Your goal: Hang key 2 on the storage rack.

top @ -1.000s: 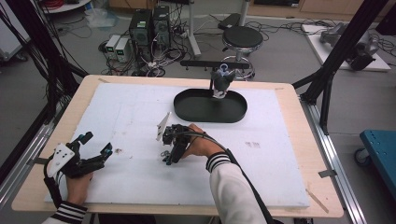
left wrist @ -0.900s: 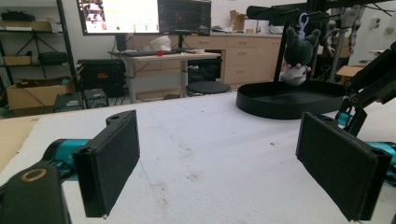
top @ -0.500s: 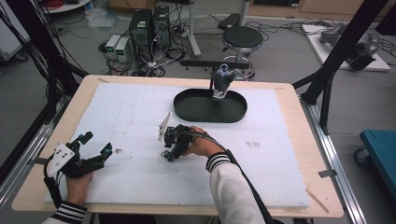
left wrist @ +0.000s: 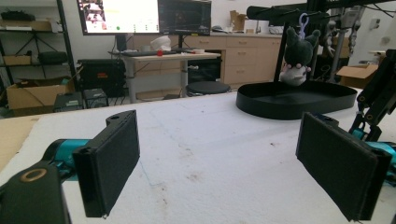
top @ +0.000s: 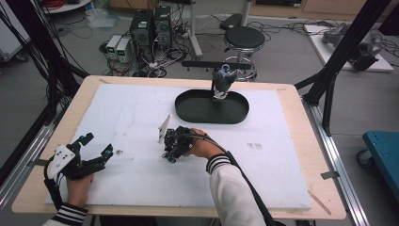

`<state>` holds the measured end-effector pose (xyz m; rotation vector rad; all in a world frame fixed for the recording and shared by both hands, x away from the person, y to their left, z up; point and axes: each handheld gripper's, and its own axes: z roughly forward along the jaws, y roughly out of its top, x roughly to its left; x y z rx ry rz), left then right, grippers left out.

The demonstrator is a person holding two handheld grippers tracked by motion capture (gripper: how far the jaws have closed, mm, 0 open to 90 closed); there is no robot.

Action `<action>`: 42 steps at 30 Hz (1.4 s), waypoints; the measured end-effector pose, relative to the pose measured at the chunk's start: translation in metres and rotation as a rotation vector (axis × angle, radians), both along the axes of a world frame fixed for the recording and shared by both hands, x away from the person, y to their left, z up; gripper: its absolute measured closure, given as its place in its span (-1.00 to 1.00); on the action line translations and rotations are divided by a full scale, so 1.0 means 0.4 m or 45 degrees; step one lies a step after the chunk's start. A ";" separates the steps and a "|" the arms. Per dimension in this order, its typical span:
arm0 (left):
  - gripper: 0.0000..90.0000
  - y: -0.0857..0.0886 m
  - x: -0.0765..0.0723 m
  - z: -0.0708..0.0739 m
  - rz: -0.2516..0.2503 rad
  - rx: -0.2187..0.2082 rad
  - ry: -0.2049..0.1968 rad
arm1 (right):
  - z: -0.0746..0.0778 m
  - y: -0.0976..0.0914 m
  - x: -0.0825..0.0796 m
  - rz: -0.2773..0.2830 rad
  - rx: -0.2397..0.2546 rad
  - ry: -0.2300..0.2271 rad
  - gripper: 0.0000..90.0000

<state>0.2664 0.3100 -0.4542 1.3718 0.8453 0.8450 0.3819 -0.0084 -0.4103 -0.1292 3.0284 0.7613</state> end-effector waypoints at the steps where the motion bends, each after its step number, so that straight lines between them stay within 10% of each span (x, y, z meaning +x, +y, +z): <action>1: -0.69 0.000 0.000 0.000 0.000 -0.001 0.001 | -0.001 0.001 0.000 0.006 -0.001 -0.004 0.60; 9: -0.69 0.001 0.000 0.000 -0.001 0.004 0.004 | -0.002 0.003 0.001 0.035 0.000 -0.014 0.94; 27: -0.69 0.001 0.000 0.000 0.000 0.002 0.003 | 0.013 -0.008 0.000 0.013 0.026 -0.021 0.96; 42: -0.69 0.002 0.000 0.000 -0.002 0.001 0.005 | 0.088 -0.074 0.002 -0.106 0.166 -0.049 0.97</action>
